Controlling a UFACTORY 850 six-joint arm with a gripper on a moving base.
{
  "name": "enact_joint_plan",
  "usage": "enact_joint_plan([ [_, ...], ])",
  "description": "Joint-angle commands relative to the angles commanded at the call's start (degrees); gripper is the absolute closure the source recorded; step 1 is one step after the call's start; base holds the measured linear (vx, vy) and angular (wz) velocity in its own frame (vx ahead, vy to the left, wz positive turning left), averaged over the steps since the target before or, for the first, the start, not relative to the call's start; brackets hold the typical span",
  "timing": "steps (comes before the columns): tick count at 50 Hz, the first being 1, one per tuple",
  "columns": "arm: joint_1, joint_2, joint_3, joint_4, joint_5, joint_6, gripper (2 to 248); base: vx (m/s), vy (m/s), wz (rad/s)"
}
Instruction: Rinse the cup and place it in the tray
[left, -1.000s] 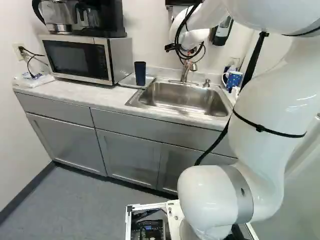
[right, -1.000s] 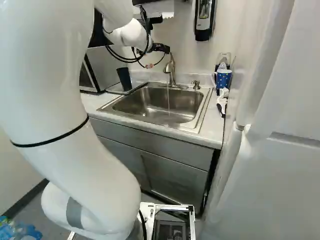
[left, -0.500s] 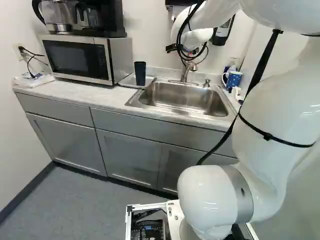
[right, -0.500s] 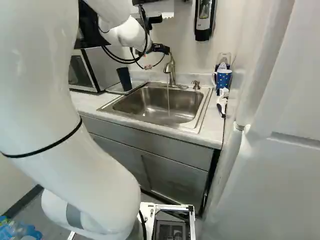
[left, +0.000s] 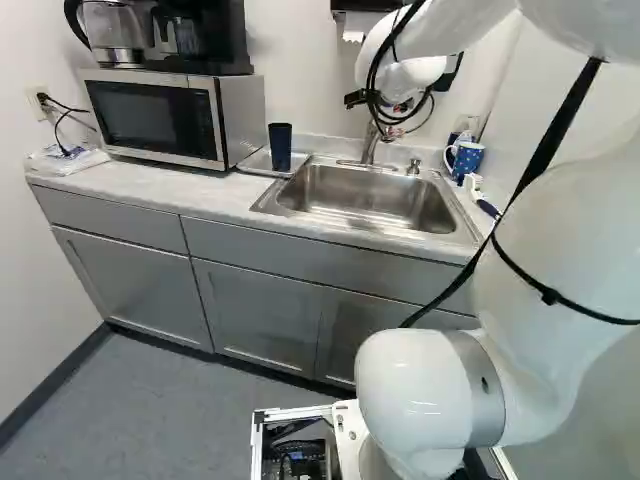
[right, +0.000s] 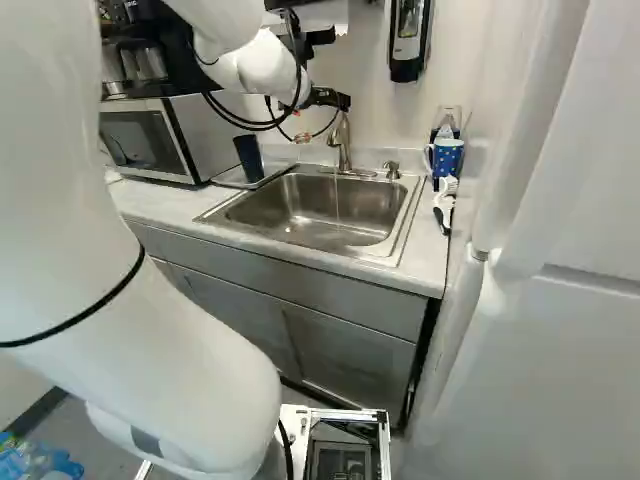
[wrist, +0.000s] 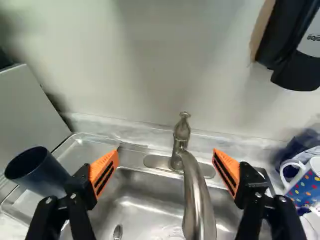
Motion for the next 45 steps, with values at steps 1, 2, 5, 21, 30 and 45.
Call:
enact_joint_plan([
  [1, -0.2, 0.2, 0.2, 0.0, -0.1, 0.0, 3, 0.000, 0.000, 0.000],
  [2, -0.3, 0.4, 0.4, 0.0, -0.3, 0.0, 3, 0.000, 0.000, 0.000],
  [5, -0.8, 1.0, 1.0, 0.0, -0.8, 0.0, 3, 0.000, 0.000, 0.000],
  [21, -3.0, 4.3, 4.0, 0.0, -6.0, 0.0, 3, 0.000, 0.000, 0.000],
  [30, -4.0, 6.2, 5.7, 0.0, -10.4, 0.0, 3, 0.000, 0.000, 0.000],
  [45, -5.2, 8.5, 7.9, 0.0, -19.0, 0.0, 3, 0.000, 0.000, 0.000],
])
